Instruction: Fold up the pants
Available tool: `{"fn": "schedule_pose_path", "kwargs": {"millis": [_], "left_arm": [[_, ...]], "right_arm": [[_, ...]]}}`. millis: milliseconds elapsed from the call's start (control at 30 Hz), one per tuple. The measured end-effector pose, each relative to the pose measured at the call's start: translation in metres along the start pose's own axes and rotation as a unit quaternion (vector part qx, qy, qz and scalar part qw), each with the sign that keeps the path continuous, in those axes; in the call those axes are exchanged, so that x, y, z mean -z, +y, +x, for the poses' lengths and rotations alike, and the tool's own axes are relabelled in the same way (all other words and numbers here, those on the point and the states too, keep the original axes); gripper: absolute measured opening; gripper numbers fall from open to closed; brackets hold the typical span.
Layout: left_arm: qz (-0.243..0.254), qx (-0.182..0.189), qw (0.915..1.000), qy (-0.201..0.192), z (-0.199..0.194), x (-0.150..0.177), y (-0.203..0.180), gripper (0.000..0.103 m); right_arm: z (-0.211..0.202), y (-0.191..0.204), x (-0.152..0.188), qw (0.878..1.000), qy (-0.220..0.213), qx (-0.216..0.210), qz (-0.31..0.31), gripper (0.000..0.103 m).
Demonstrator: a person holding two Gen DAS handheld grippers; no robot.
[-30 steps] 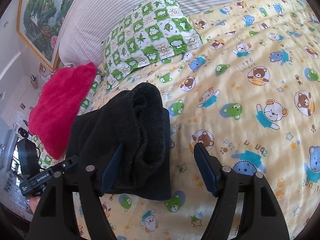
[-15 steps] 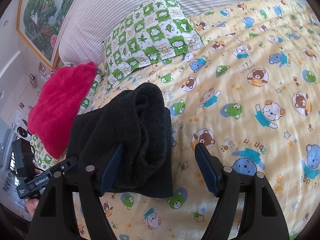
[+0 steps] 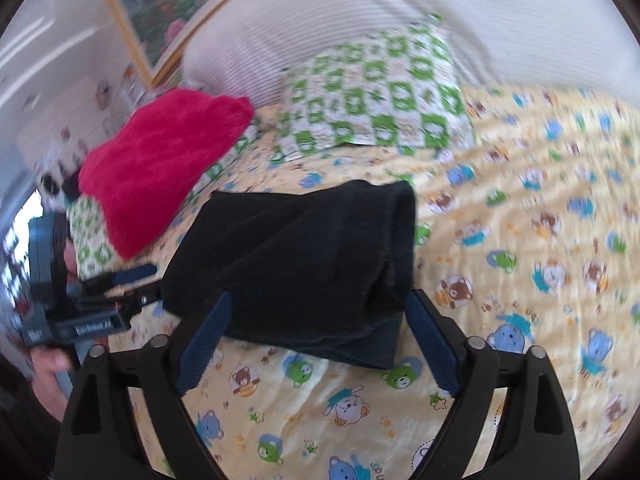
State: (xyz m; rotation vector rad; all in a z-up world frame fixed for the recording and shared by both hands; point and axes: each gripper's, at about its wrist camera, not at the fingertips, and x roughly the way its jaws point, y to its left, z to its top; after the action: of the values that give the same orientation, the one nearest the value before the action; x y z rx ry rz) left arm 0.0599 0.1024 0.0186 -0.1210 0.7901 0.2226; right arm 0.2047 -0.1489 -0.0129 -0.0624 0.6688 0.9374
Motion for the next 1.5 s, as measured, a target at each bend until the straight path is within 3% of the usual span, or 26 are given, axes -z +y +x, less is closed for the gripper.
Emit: {"fn": "schedule_pose_path", "kwargs": {"millis": [133, 733, 1500], "left_arm": [[0.011, -0.011, 0.9999, -0.001, -0.004, 0.004, -0.001, 0.082], [0.037, -0.058, 0.9975, -0.016, -0.016, 0.018, 0.005, 0.084], [0.051, -0.056, 0.9971, -0.003, 0.000, 0.025, -0.001, 0.085]], "right_arm": [[0.000, 0.012, 0.004, 0.999, 0.011, -0.010, -0.035, 0.092], [0.001, 0.025, 0.014, 0.995, 0.039, -0.009, -0.087, 0.097], [0.018, 0.012, 0.015, 0.992, 0.067, 0.000, -0.104, 0.097]]}}
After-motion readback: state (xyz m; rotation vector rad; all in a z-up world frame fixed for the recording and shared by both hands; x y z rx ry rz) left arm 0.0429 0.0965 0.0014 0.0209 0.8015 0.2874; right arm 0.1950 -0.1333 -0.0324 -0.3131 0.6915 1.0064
